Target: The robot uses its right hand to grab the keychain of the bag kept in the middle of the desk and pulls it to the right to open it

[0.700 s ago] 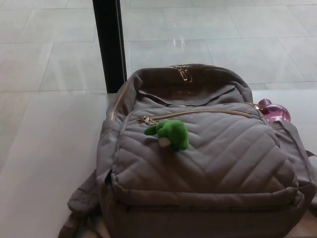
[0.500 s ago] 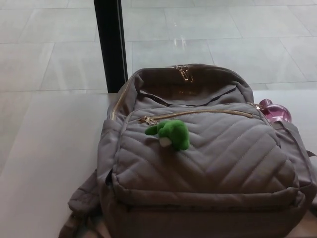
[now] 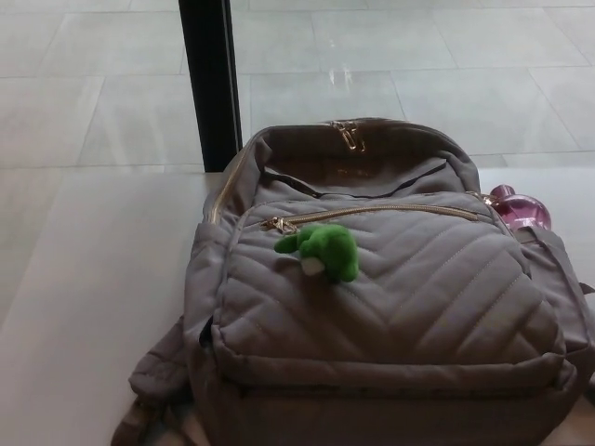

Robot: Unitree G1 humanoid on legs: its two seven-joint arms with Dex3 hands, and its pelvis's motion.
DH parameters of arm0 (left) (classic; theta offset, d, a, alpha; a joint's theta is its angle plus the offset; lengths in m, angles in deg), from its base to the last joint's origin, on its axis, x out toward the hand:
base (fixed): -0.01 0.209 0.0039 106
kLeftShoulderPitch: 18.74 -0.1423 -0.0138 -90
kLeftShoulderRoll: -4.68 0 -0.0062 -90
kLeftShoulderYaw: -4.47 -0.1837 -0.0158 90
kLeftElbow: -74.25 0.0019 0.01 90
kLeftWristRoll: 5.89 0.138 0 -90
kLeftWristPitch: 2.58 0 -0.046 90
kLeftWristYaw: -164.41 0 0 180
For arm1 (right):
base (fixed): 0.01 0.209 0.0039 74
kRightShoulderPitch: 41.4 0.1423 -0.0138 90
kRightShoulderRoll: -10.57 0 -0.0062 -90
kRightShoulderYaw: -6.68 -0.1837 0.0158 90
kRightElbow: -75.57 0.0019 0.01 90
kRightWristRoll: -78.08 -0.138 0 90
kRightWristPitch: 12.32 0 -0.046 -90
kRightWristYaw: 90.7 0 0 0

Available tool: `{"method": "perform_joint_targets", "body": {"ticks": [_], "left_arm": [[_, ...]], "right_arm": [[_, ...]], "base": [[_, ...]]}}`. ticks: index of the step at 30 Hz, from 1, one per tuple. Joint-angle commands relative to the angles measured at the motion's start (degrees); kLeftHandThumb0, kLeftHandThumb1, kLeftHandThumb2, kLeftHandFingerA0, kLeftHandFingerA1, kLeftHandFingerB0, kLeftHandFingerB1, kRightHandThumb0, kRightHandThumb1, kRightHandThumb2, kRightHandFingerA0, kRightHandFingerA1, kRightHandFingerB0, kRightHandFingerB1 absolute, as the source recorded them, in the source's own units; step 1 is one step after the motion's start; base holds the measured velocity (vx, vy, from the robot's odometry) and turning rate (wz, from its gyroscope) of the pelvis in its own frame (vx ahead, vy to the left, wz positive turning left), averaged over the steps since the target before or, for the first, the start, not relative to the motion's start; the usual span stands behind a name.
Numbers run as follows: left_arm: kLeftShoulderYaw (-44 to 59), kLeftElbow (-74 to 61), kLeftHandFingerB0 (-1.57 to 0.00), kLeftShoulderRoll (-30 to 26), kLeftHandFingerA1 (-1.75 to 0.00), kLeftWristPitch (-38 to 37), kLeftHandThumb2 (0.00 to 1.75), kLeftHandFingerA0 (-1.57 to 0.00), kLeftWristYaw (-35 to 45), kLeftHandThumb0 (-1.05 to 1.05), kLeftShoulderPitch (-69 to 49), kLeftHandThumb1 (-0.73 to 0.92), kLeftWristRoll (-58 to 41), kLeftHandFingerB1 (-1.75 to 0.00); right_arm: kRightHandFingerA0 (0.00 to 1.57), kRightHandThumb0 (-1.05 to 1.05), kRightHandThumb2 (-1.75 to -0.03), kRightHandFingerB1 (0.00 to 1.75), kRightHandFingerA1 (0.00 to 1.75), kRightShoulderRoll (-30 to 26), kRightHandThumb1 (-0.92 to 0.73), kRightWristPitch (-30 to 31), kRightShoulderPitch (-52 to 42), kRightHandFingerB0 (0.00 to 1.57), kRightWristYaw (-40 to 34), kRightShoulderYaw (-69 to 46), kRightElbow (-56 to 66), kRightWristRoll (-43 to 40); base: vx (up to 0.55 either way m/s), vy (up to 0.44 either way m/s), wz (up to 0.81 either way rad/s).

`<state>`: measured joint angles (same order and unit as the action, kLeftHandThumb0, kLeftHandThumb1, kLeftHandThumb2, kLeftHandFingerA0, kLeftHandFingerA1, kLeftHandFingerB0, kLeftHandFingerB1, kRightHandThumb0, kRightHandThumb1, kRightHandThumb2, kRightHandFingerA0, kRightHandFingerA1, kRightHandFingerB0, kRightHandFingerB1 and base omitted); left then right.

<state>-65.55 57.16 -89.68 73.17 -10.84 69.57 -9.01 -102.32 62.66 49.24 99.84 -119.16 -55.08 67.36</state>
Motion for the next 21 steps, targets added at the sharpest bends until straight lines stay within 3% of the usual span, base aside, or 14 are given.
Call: {"method": "perform_joint_targets", "body": {"ticks": [1, 4, 5, 6, 7, 8, 10, 11, 13, 14, 17, 18, 20, 21], "left_arm": [[0.0, 0.3, -0.58, -0.7, -0.49, -2.6, 0.59, -0.70, 0.5, -0.56, -0.3, 0.58, -0.6, -0.41], [0.2, 0.3, -0.59, -0.7, -0.50, -2.6, 0.58, -0.69, 1.0, -0.55, -0.4, 0.59, -0.9, -0.41], [0.6, 0.7, -0.56, -0.7, -0.48, -2.4, 0.59, -0.65, 1.5, -0.54, -0.2, 0.59, -1.3, -0.40], [0.8, 1.1, -0.55, -0.7, -0.49, -1.9, 0.58, -0.68, 1.4, -0.55, 0.1, 0.58, -1.5, -0.40], [1.4, 1.2, -0.50, -0.5, -0.61, -1.6, 0.81, -0.62, 1.5, -0.57, 0.3, 0.47, -2.1, -0.52], [1.3, 1.1, -0.53, -0.4, -0.61, -1.9, 0.82, -0.63, 1.6, -0.59, 0.3, 0.47, -2.0, -0.53], [0.9, 1.0, -0.53, -0.5, -0.61, -2.6, 0.82, -0.63, 1.8, -0.59, 0.1, 0.47, -1.7, -0.53], [0.7, 0.6, -0.56, -0.3, -0.49, -2.8, 0.59, -0.68, 1.9, -0.55, -0.1, 0.59, -1.5, -0.40], [0.0, 0.7, -0.56, -0.5, -0.46, -2.8, 0.59, -0.67, 1.4, -0.56, 0.0, 0.60, -0.7, -0.39], [-0.4, 0.7, -0.56, -0.5, -0.45, -2.9, 0.59, -0.67, 1.1, -0.56, 0.0, 0.59, -0.4, -0.39], [-1.0, 0.1, -0.60, -0.5, -0.51, -2.3, 0.59, -0.72, -0.4, -0.59, 0.0, 0.59, 0.3, -0.40], [-0.8, -0.2, -0.60, -0.3, -0.52, -2.3, 0.59, -0.74, 0.0, -0.57, 0.0, 0.59, -0.1, -0.41], [-1.0, -0.3, -0.60, -0.3, -0.48, -2.1, 0.59, -0.70, -0.5, -0.59, 0.0, 0.58, 0.1, -0.40], [-1.3, -0.3, -0.59, -0.3, -0.48, -2.3, 0.59, -0.71, -0.6, -0.57, -0.2, 0.60, 0.4, -0.40]], "right_arm": [[0.52, -0.70, -0.59, 0.30, 0.43, 1.6, -0.61, 15.5, 11.2, 0.26, 0.1, 7.6, 28.9, -6.5], [0.48, -0.63, -0.59, 0.31, 0.50, 4.4, -0.61, 20.5, 18.2, 0.26, -0.4, 13.3, 34.6, -7.2], [0.49, -0.74, -0.85, 0.42, 0.59, 4.8, -0.53, 21.6, 19.2, 0.21, -0.8, 15.0, 36.8, -5.9], [0.47, -0.82, -0.86, 0.41, 0.59, 5.6, -0.54, 22.5, 20.7, 0.21, -0.8, 17.0, 39.3, -5.3], [0.51, -0.76, -0.59, 0.31, 0.53, 6.7, -0.59, 24.1, 22.0, 0.30, -1.3, 18.5, 41.7, -5.6], [0.48, -0.84, -0.58, 0.31, 0.53, 7.3, -0.55, 25.4, 22.9, 0.30, -1.2, 19.9, 43.9, -5.8], [0.48, -0.84, -0.58, 0.31, 0.53, 8.2, -0.55, 27.4, 24.1, 0.30, -1.1, 21.8, 47.0, -6.1], [0.43, -0.89, -0.86, 0.40, 0.60, 8.5, -0.49, 29.0, 24.7, 0.23, -0.3, 23.3, 49.3, -7.0], [0.44, -0.88, -0.87, 0.41, 0.60, 9.0, -0.50, 30.7, 25.3, 0.22, -0.1, 25.0, 51.8, -6.7], [0.48, -0.79, -0.57, 0.30, 0.54, 10.8, -0.57, 31.4, 26.9, 0.28, -0.1, 28.0, 53.8, -5.9], [0.52, -0.84, -0.59, 0.31, 0.51, 12.2, -0.58, 31.9, 29.2, 0.34, 1.2, 33.4, 54.8, 0.1], [0.47, -0.85, -0.88, 0.43, 0.59, 12.6, -0.45, 34.2, 31.1, 0.28, 1.9, 36.5, 55.5, 2.8], [0.49, -0.94, -0.91, 0.43, 0.62, 13.1, -0.51, 33.6, 32.0, 0.31, 2.1, 38.1, 55.4, 4.4], [0.54, -0.83, -0.59, 0.38, 0.61, 13.6, -0.59, 33.5, 33.0, 0.40, 2.3, 39.2, 55.0, 5.2]], "base": [[0.00, 0.000, 0.00], [0.00, 0.000, 0.00], [0.00, 0.000, 0.00], [0.00, 0.000, 0.00], [0.00, 0.000, 0.00], [0.00, 0.000, 0.00], [0.00, 0.000, 0.00], [0.00, 0.000, 0.00], [0.00, 0.000, 0.00], [0.00, 0.000, 0.00], [0.00, 0.000, 0.00], [0.00, 0.000, 0.00], [0.00, 0.000, 0.00], [0.00, 0.000, 0.00]]}}
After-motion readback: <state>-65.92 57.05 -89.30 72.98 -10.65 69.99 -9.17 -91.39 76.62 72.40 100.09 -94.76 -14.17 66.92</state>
